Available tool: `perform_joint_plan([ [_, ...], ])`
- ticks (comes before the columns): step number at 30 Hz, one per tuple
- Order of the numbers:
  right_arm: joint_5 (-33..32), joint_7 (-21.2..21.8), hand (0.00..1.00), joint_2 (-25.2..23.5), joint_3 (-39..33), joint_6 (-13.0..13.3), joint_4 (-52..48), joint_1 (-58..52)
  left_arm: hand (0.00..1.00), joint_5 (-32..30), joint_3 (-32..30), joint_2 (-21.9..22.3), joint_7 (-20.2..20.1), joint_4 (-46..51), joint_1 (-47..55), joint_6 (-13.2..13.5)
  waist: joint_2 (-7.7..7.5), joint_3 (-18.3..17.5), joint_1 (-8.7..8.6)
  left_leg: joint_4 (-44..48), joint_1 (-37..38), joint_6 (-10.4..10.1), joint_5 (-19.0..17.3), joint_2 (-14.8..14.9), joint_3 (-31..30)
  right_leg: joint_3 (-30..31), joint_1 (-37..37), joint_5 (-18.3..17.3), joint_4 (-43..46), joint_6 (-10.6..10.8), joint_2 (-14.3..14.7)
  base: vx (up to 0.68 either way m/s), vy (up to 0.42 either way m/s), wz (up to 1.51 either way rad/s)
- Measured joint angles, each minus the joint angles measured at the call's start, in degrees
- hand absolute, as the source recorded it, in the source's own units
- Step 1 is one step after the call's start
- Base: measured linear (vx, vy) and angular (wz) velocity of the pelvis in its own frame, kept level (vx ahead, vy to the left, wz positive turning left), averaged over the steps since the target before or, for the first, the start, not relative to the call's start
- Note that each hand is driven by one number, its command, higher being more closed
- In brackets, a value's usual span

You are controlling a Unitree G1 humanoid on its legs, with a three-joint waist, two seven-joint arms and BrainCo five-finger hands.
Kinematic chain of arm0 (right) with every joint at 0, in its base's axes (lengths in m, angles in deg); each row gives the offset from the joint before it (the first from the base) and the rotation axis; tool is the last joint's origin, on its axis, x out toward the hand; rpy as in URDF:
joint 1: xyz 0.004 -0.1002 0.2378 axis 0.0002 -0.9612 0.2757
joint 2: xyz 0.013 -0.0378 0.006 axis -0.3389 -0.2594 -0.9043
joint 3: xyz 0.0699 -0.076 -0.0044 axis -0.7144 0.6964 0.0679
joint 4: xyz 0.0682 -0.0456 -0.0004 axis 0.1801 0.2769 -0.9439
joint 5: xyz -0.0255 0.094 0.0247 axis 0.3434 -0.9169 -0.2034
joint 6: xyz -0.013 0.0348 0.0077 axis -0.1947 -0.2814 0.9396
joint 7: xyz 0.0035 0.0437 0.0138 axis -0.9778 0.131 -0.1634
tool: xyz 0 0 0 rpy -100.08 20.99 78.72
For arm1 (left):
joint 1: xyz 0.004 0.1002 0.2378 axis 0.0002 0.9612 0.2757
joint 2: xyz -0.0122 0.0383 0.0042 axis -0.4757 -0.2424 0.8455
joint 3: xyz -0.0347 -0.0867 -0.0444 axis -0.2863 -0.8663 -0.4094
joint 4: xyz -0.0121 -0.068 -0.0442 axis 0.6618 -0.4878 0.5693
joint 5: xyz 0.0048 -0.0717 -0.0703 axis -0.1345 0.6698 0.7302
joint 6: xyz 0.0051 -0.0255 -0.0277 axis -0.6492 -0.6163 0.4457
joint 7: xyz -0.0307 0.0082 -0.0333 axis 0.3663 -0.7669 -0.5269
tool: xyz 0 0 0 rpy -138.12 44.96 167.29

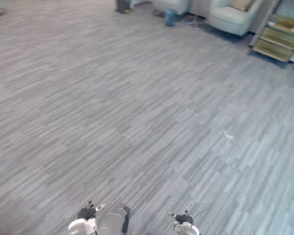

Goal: Pick up cushions and gather them together orderly.

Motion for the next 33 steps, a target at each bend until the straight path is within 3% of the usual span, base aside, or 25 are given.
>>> perform_joint_plan([
  [1, 0.07, 0.07, 0.0, -0.17, 0.04, -0.02, 0.01, -0.01, 0.0, -0.18, 0.01, -0.04, -0.01, -0.2, -0.06, -0.05, -0.1, -0.06, -0.01, 0.06, 0.55, 0.44, -0.61, 0.02, 0.97, -0.65, -0.6, -0.16, 1.82, 1.48, -0.45, 0.42, 0.189, -1.16],
  [4, 0.37, 0.79, 0.0, -0.09, 0.29, 0.06, -1.16, 0.23, 0.0, -0.38, 1.59, -0.35, -0.04, -1.49, -0.91, -0.57, 0.32, 1.0, -0.07, -1.15, 7.34, 2.6, -3.85, 0.03, 5.18, -7.63, -8.58, 2.35, 22.5, 11.04, -3.4, 0.31, 0.147, -0.85],
  [5, 0.69, 1.22, 0.0, 0.02, 0.3, 0.38, -2.36, 0.26, 0.0, -0.38, 2.95, -0.6, -0.03, -1.63, -1.08, -0.96, 0.73, 1.5, -0.48, -2.1, 10.67, 2.81, -5.07, 0.33, 6.06, -12.75, -11.87, 2.16, 30.49, 9.97, -5.45, 0.28, 0.108, -0.61],
  [7, 1.2, 1.52, 0.0, 0.26, 0.37, 0.59, -2.45, 0.84, 0.0, -0.37, 3.98, -0.98, 0.01, -2.42, -1.85, -1.02, 1.17, 1.78, -1.47, -4.42, 14.8, 2.28, -6.31, 1.22, 7.12, -20.42, -15.42, 1.53, 33.23, 6.74, -8.83, 0.32, 0.037, -0.37],
  [9, 1.24, 1.69, 0.0, 0.28, 0.27, 0.59, -1.93, 1.64, 0.0, -0.34, 4.4, -1.35, 0.04, -2.72, -1.87, -1.09, 0.81, 1.99, -1.68, -8.28, 19.35, 1.86, -6.49, 2.32, 9.08, -26.86, -17.7, 1.0, 27.62, 5.7, -11.02, 0.34, -0.013, -0.48],
  [10, 1.25, 1.69, 0.0, 0.59, -0.12, 0.79, -1.6, 2.18, 0.0, -0.3, 4.94, -1.64, 0.03, -3.42, -1.91, -1.07, 0.84, 1.99, -2.61, -12.29, 22.5, 1.1, -6.13, 3.03, 10.58, -31.03, -19.14, 2.49, 16.62, 5.03, -11.59, 0.25, -0.028, -0.38],
  [11, 1.25, 1.68, 0.0, 0.75, -0.12, 0.87, -1.28, 2.45, 0.0, -0.3, 5.32, -1.81, 0.03, -3.7, -1.98, -1.05, 0.82, 1.97, -2.94, -13.27, 23.01, 0.87, -6.0, 3.08, 10.8, -31.47, -19.61, 3.54, 13.59, 5.03, -11.55, 0.4, -0.075, -0.32],
  [13, 1.24, 1.63, 0.0, 2.13, -0.12, 0.86, 0.78, 4.03, 0.0, -0.32, 6.96, -2.34, 0.04, -4.25, -2.22, -1.04, 0.79, 2.05, -4.09, -16.43, 25.03, -0.92, -5.83, 2.98, 11.19, -31.47, -20.67, 9.98, 0.85, 4.86, -10.69, 0.45, -0.145, -0.01],
  [14, 1.25, 1.61, 0.0, 3.35, -0.11, 0.78, 2.23, 4.33, 0.0, -0.35, 7.38, -2.69, 0.05, -5.01, -2.22, -1.09, 0.67, 1.99, -4.8, -16.72, 26.82, -2.18, -6.39, 3.19, 9.11, -30.73, -20.13, 17.8, -2.35, 1.15, -9.73, 0.54, -0.207, 0.1],
  [15, 1.25, 1.62, 0.0, 3.81, -0.24, 0.78, 2.62, 4.5, 0.0, -0.35, 7.29, -2.81, 0.09, -5.12, -2.24, -1.09, 0.95, 1.94, -5.06, -16.3, 27.06, -2.24, -6.42, 3.81, 8.1, -30.55, -20.0, 18.02, -1.67, -0.05, -9.11, 0.65, -0.269, 0.06],
  [16, 1.49, 1.57, 0.0, 4.22, -1.35, 0.76, 2.94, 5.05, 0.0, -0.42, 6.79, -2.46, 0.09, -5.21, -2.07, -1.05, 2.48, 2.16, -5.12, -12.79, 26.29, -3.01, -5.99, 5.55, 5.64, -31.23, -18.89, 16.2, -1.11, -0.82, -7.67, 0.42, -0.196, -0.06],
  [18, 1.83, 1.44, 0.0, 4.24, -2.76, 0.77, 2.5, 5.15, 0.0, -0.41, 4.76, -1.75, 0.12, -5.17, -1.88, -1.13, 4.09, 3.13, -5.17, -0.21, 22.87, -4.6, -4.08, 8.06, 2.23, -31.38, -16.01, 13.15, -1.2, -1.56, -4.95, 0.53, -0.263, -0.3],
  [20, 1.77, 1.19, 0.0, 4.57, -2.03, 0.76, 2.41, 5.02, 0.0, -0.34, 2.47, -0.67, 0.1, -4.37, -1.1, -1.5, 5.72, 4.46, -4.84, 24.23, 13.99, -1.2, 4.68, 10.99, -2.08, -29.94, -9.25, 10.47, -3.47, -2.57, -1.6, 0.64, -0.21, -0.51],
  [21, 1.6, 0.83, 0.0, 4.27, -0.84, 0.75, 2.38, 5.11, 0.0, -0.31, 2.41, -0.8, 0.05, -3.02, -1.1, -1.42, 5.54, 4.92, -4.22, 33.37, 9.19, -1.11, 2.69, 11.61, -2.86, -28.64, -5.02, 8.99, -5.34, -3.29, -0.3, 0.59, -0.114, -0.51],
  [24, 0.39, 0.38, 0.0, 3.16, -0.32, 0.48, 2.55, 4.7, 0.0, -0.31, 3.44, -1.62, -0.09, -0.05, -1.15, -1.01, 3.18, 5.68, -2.64, 34.75, 0.0, -1.47, -0.72, 8.56, -2.56, -25.77, 2.17, 6.88, -9.38, -2.8, -0.56, 0.41, -0.085, -0.4],
  [25, -0.1, 0.25, 0.0, 3.19, 0.03, 0.41, 2.54, 4.8, 0.0, -0.24, 3.76, -1.47, -0.11, 0.92, -1.15, -0.84, 2.94, 5.91, -2.32, 30.03, -3.29, -1.08, -1.84, 6.62, -1.94, -24.52, 4.8, 6.25, -11.52, -3.08, -0.65, 0.46, -0.01, -0.56],
  [27, -0.22, -0.03, 0.0, 3.45, -0.13, 0.49, 2.53, 5.51, 0.0, -0.21, 4.01, -0.92, -0.13, 1.89, -1.11, -0.43, 3.0, 5.79, -1.39, 11.62, -5.8, -1.39, -0.98, 2.94, -0.9, -21.81, 7.4, 5.04, -13.82, -1.46, -1.89, 0.52, 0.082, -0.73],
  [28, -0.18, -0.03, 0.0, 3.92, -0.16, 0.58, 2.8, 6.03, 0.0, 0.03, 4.44, -0.75, -0.25, 1.85, -0.97, 0.13, 3.2, 5.71, -0.25, -4.46, -5.53, -2.12, 6.96, 0.45, -1.2, -18.88, 9.35, 3.64, -15.4, -0.17, -2.99, 0.52, 0.157, -0.84],
  [29, -0.17, -0.07, 0.0, 3.86, -0.02, 0.55, 2.81, 6.04, 0.0, 0.03, 4.41, -0.84, -0.25, 1.94, -0.9, 0.26, 2.86, 5.55, 0.61, -7.4, -4.98, -2.45, 10.81, -0.02, -0.92, -17.43, 10.31, 3.23, -16.19, 0.22, -3.65, 0.72, 0.202, -1.01],
  [30, -0.12, -0.09, 0.0, 3.09, 0.07, 0.52, 2.87, 6.35, 0.0, 0.06, 4.37, -1.22, -0.2, 1.86, -0.95, 0.3, 1.54, 4.52, 1.66, -9.19, -3.48, -1.05, 12.48, -1.67, 1.25, -14.98, 11.36, 2.96, -17.86, 0.75, -5.15, 0.55, 0.118, -0.61],
  [31, 0.0, 0.08, 0.0, 2.85, 0.12, 0.5, 2.91, 6.2, 0.0, -0.22, 4.41, -1.51, -0.1, 1.86, -1.17, 0.3, 0.62, 4.31, 1.14, -7.99, -3.7, 0.47, 11.38, -2.16, 2.4, -14.34, 11.79, 4.21, -18.75, 1.03, -6.31, 0.7, 0.123, -0.45],
  [33, 0.65, 0.15, 0.0, 2.55, -0.18, 0.39, 2.52, 6.17, 0.0, -0.19, 2.99, -1.66, -0.32, 1.95, -1.37, 0.26, 0.35, 4.53, 1.2, 1.59, -5.12, 4.35, 7.79, -1.22, 4.67, -12.56, 13.33, 7.78, -16.73, 3.56, -7.24, 0.68, 0.171, -0.14],
])
